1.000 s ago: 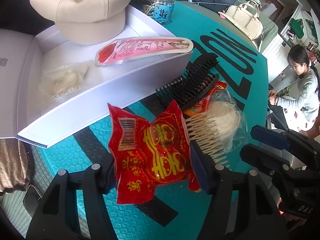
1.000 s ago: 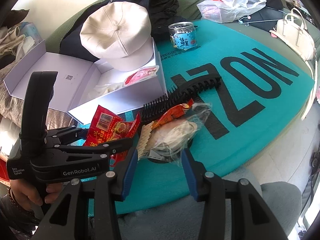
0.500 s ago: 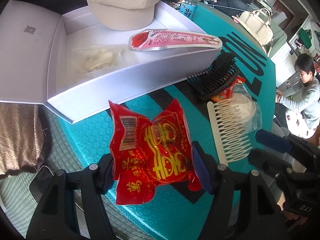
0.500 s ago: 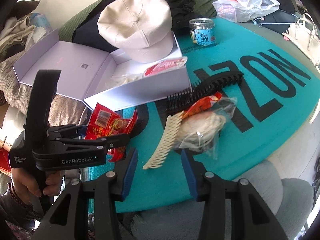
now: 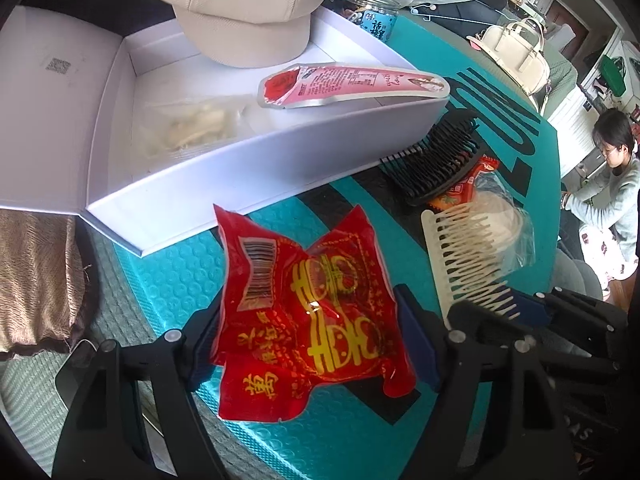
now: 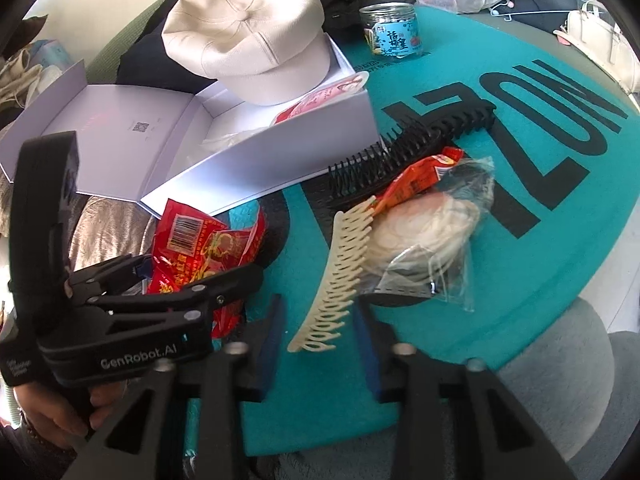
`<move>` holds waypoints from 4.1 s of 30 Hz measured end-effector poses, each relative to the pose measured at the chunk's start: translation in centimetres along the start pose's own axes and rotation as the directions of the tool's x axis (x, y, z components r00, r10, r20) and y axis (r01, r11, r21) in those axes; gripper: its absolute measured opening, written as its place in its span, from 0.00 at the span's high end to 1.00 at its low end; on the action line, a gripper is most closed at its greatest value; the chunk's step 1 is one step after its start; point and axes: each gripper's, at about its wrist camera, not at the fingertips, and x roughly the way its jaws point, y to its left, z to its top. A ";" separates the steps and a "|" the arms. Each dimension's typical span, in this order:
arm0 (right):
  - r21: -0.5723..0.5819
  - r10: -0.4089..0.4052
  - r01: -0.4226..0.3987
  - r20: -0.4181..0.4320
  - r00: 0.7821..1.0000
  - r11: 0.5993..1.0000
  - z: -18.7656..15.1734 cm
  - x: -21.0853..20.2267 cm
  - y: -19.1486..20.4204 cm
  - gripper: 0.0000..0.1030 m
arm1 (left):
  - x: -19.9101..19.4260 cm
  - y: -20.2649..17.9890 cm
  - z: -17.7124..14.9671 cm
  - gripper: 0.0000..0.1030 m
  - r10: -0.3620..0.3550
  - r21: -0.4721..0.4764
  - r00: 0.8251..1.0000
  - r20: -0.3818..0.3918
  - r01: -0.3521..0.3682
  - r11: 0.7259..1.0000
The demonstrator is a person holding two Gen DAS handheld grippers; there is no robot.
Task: Organize objects
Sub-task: 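Lift the red packet with the left tool while the right tool grasps the cream comb, then carry the red packet and cream comb toward the white box with both tools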
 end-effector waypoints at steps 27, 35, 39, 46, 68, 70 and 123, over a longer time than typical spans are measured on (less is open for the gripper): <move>-0.007 0.042 -0.042 0.067 0.997 0.999 -1.3 -2.9 -0.4 0.97 | -1.8 -0.8 -0.4 0.46 0.024 0.032 1.000 0.002 -0.024 0.999; -0.033 0.049 -0.046 0.082 0.995 0.998 -0.9 -3.8 0.0 0.97 | -2.4 -1.0 -0.3 0.48 0.005 0.031 1.000 -0.011 -0.005 1.000; -0.046 0.051 -0.048 0.088 0.995 0.998 -0.6 -4.2 0.2 0.97 | -3.3 -1.1 -0.1 0.48 -0.008 0.022 1.000 0.002 0.008 1.000; -0.099 0.048 -0.037 0.111 0.993 0.994 0.5 -5.2 0.7 0.97 | -5.3 -1.1 0.8 0.48 -0.052 0.013 0.998 0.023 0.051 0.999; -0.260 0.094 -0.046 0.173 0.980 0.965 6.4 -7.1 3.2 0.97 | -11.4 -0.4 6.6 0.48 -0.027 0.002 0.987 0.161 0.027 1.000; -0.269 0.104 -0.054 0.172 0.980 0.962 7.1 -6.9 3.2 0.97 | -11.5 -0.1 7.1 0.48 -0.024 -0.005 0.985 0.169 0.025 1.000; -0.364 0.076 -0.060 0.029 0.997 0.929 16.9 7.8 4.6 0.97 | 1.7 9.0 15.8 0.48 0.216 -0.073 0.970 0.113 -0.208 0.975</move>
